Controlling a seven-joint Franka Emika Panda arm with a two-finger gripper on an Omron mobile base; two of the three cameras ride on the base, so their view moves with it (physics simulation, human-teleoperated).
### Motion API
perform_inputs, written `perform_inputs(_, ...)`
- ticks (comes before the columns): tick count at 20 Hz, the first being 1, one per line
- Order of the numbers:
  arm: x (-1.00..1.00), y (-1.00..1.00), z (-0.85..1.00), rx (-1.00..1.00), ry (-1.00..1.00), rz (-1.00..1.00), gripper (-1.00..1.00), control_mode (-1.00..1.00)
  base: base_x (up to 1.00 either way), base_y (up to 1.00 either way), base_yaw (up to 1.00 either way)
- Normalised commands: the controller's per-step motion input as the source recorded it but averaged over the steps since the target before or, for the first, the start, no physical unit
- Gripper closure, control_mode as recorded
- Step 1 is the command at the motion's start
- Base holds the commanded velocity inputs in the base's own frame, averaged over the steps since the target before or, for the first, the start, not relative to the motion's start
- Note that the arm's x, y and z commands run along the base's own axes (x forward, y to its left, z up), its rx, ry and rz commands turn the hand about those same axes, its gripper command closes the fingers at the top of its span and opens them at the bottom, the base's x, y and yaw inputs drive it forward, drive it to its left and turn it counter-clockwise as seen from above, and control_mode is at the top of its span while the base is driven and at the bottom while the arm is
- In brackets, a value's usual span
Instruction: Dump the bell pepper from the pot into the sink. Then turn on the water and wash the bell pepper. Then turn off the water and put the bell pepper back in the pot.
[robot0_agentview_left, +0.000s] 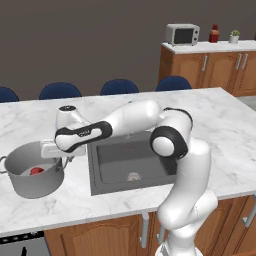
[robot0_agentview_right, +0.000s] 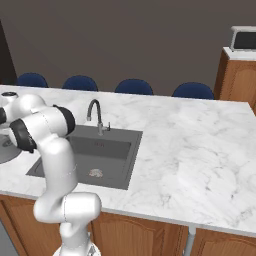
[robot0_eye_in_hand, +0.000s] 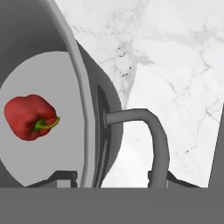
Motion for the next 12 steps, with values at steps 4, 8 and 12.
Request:
perform_inputs(4, -0.20, -0.26, 0.67, 0.00, 0.00, -0.17, 1.00, -1.00, 0.00, 0.00, 0.00)
perform_inputs(8, -0.14, -0.48, 0.78, 0.00, 0.00, -0.21, 1.00, -1.00, 0.00, 0.00, 0.00)
perform_inputs(12, -0.15, -0.57, 0.57, 0.00, 0.00, -0.21, 1.00, -1.00, 0.00, 0.00, 0.00)
